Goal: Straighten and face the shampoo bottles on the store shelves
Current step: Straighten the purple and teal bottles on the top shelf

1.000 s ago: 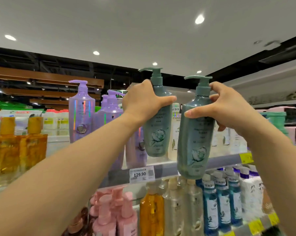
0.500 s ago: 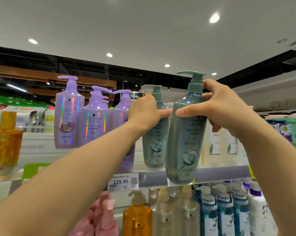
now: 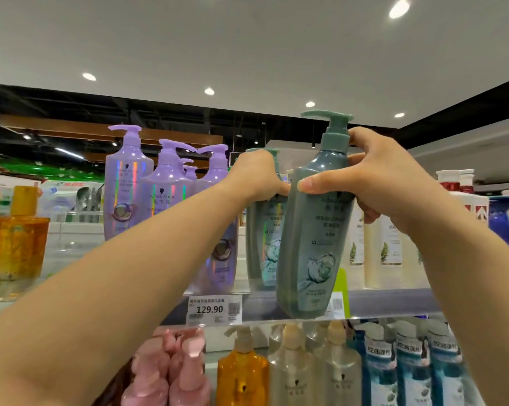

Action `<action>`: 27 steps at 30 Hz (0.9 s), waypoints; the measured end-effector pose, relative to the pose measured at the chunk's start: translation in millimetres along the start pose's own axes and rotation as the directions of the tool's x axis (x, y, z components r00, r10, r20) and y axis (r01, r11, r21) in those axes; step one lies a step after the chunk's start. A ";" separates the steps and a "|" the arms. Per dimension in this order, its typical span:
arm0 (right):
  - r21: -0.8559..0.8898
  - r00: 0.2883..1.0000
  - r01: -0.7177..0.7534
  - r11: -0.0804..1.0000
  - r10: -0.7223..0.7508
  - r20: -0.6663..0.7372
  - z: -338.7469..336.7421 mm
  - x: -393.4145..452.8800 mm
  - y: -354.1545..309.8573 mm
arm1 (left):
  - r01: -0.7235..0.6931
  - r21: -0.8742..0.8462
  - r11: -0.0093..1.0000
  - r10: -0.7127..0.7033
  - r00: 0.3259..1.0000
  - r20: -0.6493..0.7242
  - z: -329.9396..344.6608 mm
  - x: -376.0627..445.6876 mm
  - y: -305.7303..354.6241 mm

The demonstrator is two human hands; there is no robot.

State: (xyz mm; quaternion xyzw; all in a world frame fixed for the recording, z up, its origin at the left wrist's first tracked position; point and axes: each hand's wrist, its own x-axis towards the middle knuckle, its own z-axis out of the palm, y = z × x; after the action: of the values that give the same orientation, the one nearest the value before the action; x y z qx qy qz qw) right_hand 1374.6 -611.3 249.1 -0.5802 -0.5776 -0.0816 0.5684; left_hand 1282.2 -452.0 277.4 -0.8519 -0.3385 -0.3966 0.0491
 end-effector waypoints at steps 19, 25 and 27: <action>0.052 0.996 0.012 0.999 -0.007 -0.085 16.5 2.8 2.2 | -0.250 0.177 0.952 0.219 0.960 0.175 -21.1 9.0 -11.6; 0.056 0.999 0.010 0.998 -0.007 -0.050 20.4 3.9 -3.8 | -0.136 0.300 0.944 0.181 0.975 -0.128 -39.1 -2.7 -12.6; 0.061 0.999 0.004 0.998 -0.002 -0.036 22.1 5.2 -4.8 | -0.040 0.386 0.922 0.159 0.947 -0.281 -50.5 -11.0 -27.0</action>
State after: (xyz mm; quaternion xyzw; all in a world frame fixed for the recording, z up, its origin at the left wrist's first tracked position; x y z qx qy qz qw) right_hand 1360.3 -593.1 248.3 -0.5602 -0.5704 -0.0752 0.5959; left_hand 1228.1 -455.0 298.9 -0.7710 -0.3521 -0.4487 0.2832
